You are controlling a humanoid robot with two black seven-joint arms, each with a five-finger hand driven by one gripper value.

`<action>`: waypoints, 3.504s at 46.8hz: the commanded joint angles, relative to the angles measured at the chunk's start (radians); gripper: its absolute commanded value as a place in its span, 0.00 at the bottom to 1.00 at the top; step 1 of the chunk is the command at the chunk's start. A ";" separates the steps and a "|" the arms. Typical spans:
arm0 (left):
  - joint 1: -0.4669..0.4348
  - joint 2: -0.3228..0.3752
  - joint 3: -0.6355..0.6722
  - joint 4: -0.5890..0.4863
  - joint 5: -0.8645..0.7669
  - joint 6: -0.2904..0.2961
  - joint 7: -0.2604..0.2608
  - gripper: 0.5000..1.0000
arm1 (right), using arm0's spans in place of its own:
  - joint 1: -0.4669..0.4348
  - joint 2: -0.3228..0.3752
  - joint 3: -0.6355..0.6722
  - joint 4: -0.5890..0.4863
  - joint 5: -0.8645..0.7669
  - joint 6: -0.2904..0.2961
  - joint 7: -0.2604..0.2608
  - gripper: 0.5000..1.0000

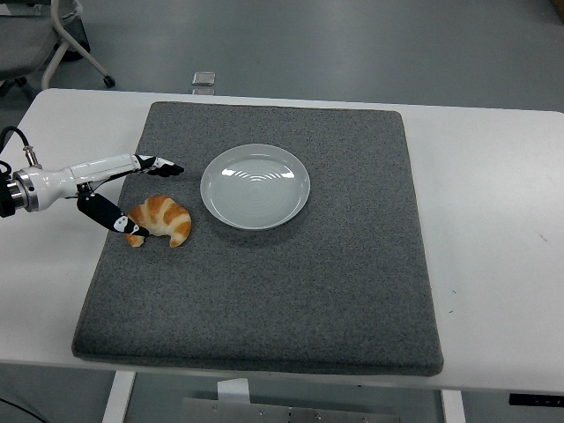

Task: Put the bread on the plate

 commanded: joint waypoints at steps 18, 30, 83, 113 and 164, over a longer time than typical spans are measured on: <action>0.084 -0.083 -0.004 0.060 0.003 0.106 -0.043 0.96 | 0.000 0.000 0.002 -0.001 0.000 0.000 -0.001 0.86; 0.095 -0.094 -0.001 0.081 0.006 0.111 -0.043 0.57 | 0.000 0.000 0.002 -0.002 0.000 -0.001 -0.001 0.86; -0.027 0.124 -0.128 0.116 -0.017 0.100 -0.084 0.00 | 0.000 0.000 0.000 -0.002 0.000 -0.001 -0.001 0.86; -0.428 -0.167 -0.112 0.199 -0.008 -0.043 -0.069 0.00 | 0.000 0.000 0.000 0.000 0.000 0.000 -0.001 0.86; -0.037 -0.574 -0.031 0.471 0.027 0.229 -0.076 0.00 | 0.000 0.000 0.000 0.000 0.000 -0.001 -0.001 0.86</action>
